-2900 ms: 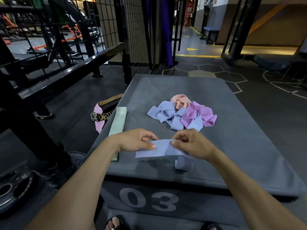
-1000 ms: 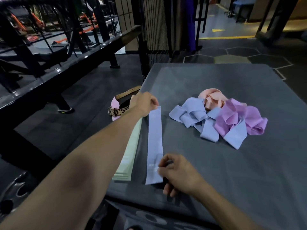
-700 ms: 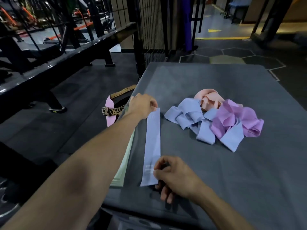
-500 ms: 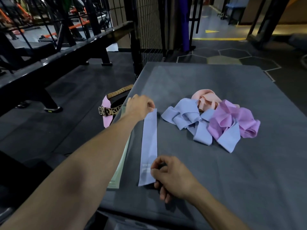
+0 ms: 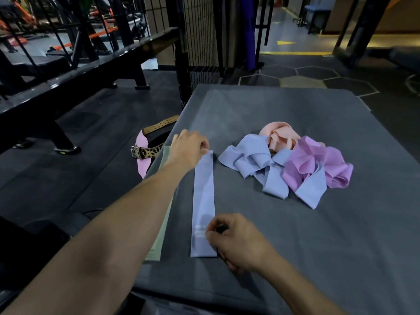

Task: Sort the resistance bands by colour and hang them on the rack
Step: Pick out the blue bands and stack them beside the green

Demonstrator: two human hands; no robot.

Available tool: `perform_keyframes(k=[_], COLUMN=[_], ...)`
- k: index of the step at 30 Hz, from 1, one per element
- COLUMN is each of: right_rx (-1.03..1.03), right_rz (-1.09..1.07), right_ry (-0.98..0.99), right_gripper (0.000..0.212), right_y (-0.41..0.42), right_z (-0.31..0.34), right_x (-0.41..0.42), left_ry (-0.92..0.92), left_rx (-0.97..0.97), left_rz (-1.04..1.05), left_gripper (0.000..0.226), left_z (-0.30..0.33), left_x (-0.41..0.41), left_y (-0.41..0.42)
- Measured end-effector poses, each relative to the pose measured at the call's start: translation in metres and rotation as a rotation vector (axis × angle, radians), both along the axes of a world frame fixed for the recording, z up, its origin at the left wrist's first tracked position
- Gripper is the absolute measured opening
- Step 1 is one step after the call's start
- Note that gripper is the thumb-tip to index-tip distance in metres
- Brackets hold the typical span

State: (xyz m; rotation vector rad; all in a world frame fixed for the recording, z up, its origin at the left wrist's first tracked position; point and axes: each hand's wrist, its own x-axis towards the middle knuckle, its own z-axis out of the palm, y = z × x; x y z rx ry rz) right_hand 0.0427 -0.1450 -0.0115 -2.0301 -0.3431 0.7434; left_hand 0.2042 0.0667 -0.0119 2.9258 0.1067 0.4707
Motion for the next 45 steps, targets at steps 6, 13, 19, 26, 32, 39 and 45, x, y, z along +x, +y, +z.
perform_keyframes(k=[6, 13, 19, 26, 32, 39, 45], right_rx=[0.064, 0.088, 0.158, 0.262, 0.401, 0.541, 0.705], right_rz=[-0.08, -0.231, -0.319, -0.525, -0.732, -0.7, -0.709], right_ry=[0.008, -0.005, -0.051, -0.114, -0.569, -0.34, 0.017], right_gripper=[0.01, 0.008, 0.008, 0.01, 0.034, 0.053, 0.012], right_y=[-0.013, -0.033, -0.05, -0.078, -0.101, -0.103, -0.104], right_z=[0.013, 0.027, 0.043, 0.058, 0.065, 0.082, 0.087], right_x=[0.008, 0.02, 0.019, 0.024, 0.022, 0.009, -0.002], left_ry=[0.006, 0.082, -0.008, -0.044, -0.066, -0.057, -0.128], left_rx=[-0.41, -0.396, -0.412, -0.592, -0.775, -0.833, -1.05], left_rz=[-0.204, -0.347, -0.455, -0.539, -0.48, -0.472, -0.369], left_gripper=[0.008, 0.013, 0.01, 0.009, 0.023, 0.017, 0.005], left_z=[0.007, 0.012, 0.064, 0.118, 0.154, 0.153, 0.134], left_x=[0.006, -0.001, 0.003, -0.006, -0.053, -0.124, -0.169], left_y=[-0.01, -0.038, -0.09, -0.139, -0.149, -0.143, -0.135])
